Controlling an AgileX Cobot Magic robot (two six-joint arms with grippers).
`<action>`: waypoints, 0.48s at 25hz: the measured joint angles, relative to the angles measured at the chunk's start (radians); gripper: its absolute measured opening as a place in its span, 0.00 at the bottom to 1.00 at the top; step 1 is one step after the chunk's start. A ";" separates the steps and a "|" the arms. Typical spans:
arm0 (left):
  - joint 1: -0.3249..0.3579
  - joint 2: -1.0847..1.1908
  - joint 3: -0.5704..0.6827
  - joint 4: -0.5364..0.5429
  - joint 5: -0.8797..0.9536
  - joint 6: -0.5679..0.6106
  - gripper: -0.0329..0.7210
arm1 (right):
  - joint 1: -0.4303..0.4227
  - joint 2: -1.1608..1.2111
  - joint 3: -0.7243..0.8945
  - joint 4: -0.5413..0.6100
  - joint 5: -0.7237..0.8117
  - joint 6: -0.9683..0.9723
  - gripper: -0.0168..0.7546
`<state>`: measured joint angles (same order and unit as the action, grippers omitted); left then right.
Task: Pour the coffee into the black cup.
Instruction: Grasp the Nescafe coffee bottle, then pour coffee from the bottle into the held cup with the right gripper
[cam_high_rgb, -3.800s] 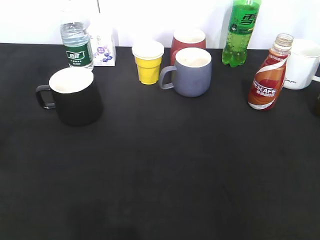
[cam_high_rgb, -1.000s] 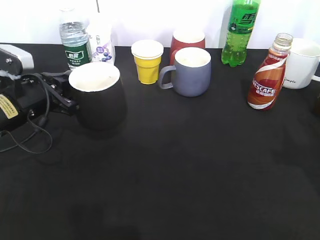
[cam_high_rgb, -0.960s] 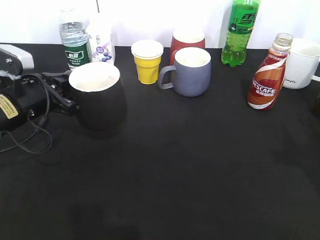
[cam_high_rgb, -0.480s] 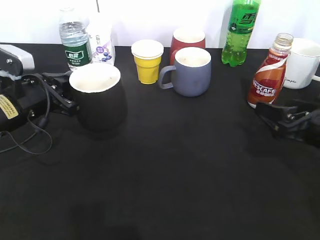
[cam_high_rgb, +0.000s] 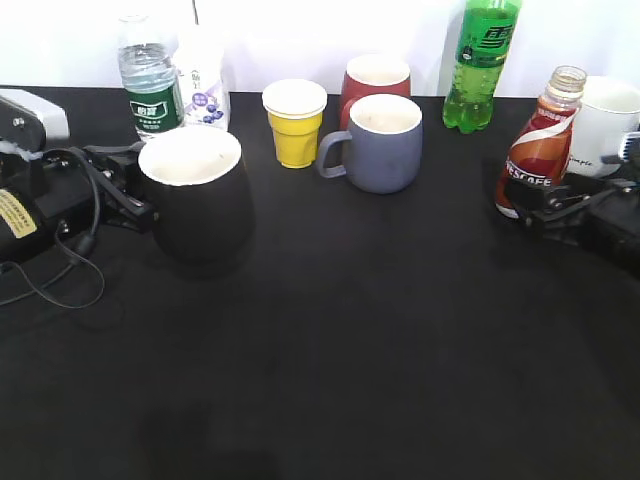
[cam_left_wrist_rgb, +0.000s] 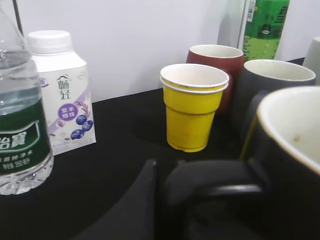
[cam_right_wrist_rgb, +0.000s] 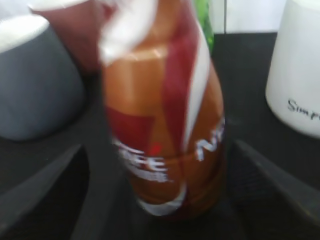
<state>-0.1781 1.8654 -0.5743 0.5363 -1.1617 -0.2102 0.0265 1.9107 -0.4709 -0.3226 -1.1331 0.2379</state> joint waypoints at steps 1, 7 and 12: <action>0.000 0.000 0.000 0.000 0.000 0.000 0.10 | 0.000 0.009 -0.017 0.005 0.005 -0.003 0.89; 0.000 0.000 0.000 0.000 0.000 0.000 0.11 | 0.000 0.117 -0.144 -0.046 0.005 -0.008 0.89; 0.000 0.000 0.000 0.000 0.000 0.000 0.11 | 0.000 0.162 -0.194 -0.063 -0.003 -0.009 0.79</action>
<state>-0.1781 1.8654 -0.5743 0.5363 -1.1617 -0.2102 0.0265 2.0731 -0.6646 -0.3853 -1.1362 0.2290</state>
